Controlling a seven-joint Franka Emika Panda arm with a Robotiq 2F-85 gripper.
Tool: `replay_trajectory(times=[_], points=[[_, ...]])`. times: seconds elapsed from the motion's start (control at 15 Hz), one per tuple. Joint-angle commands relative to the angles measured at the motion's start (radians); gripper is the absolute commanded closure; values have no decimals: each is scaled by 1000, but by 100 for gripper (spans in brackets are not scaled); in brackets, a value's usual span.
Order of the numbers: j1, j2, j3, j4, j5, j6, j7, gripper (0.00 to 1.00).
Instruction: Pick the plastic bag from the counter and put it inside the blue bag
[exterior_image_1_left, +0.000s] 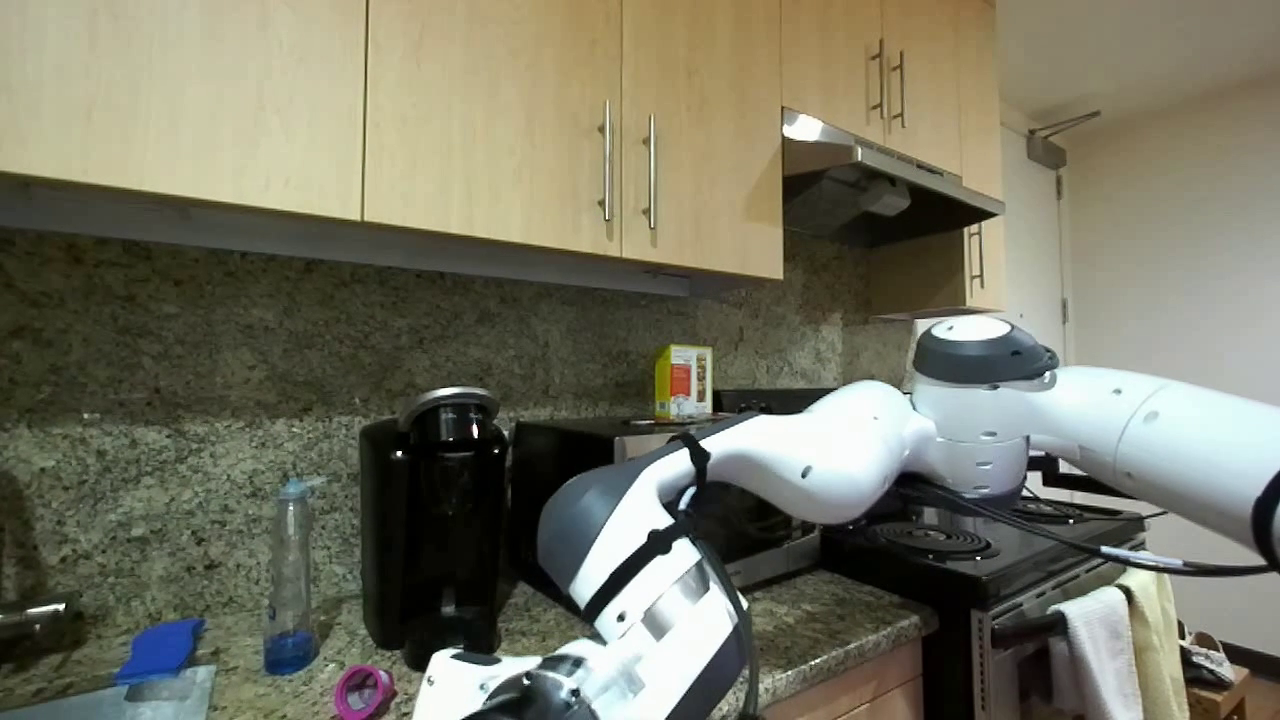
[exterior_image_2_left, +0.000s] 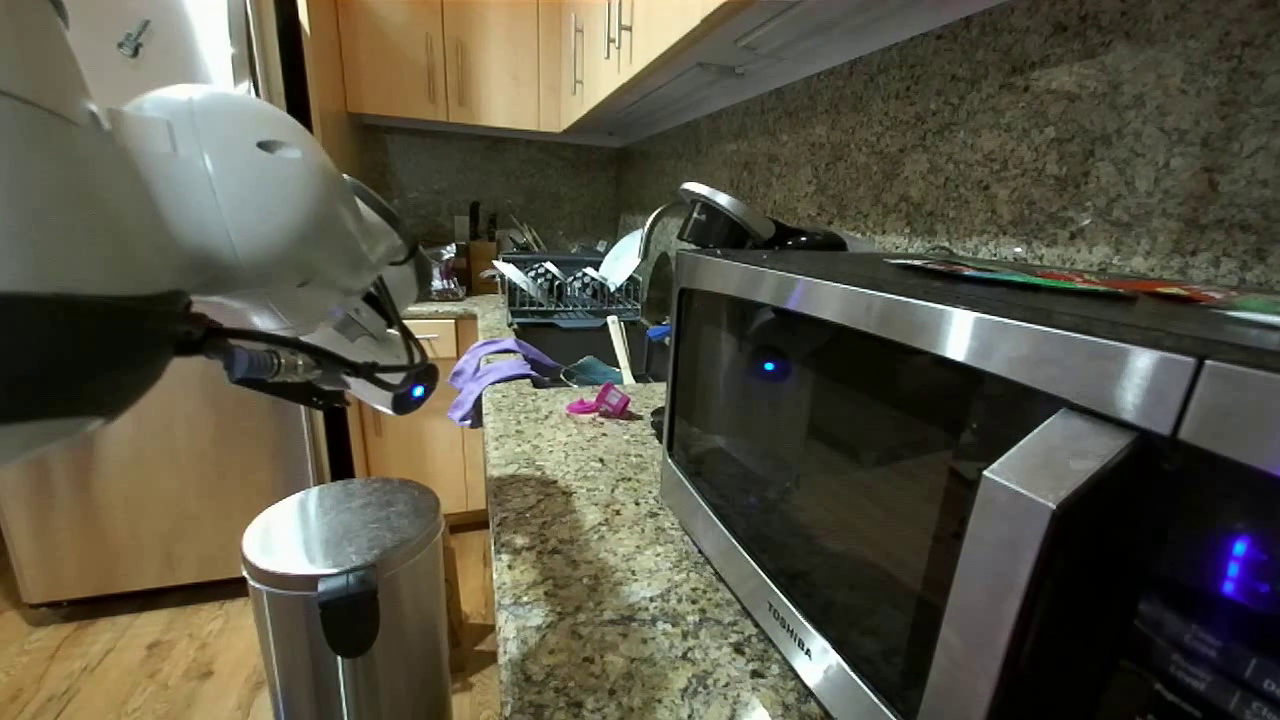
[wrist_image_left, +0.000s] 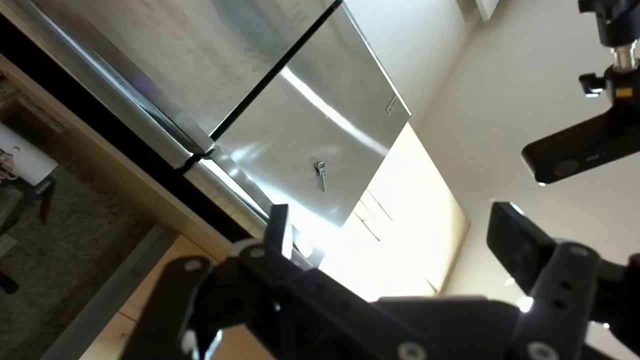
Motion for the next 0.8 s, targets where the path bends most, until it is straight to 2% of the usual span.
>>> replay_trajectory(times=[0.0, 0.2, 0.27, 0.47, 0.73], points=[[-80, -133, 19, -126, 236, 32, -10, 0], [-115, -231, 12, -171, 407, -58, -62, 0], [-36, -238, -59, -101, 403, -116, -60, 0], [-50, -317, -68, -128, 465, -153, -63, 0], [-48, -329, -69, -130, 469, -154, -63, 0]])
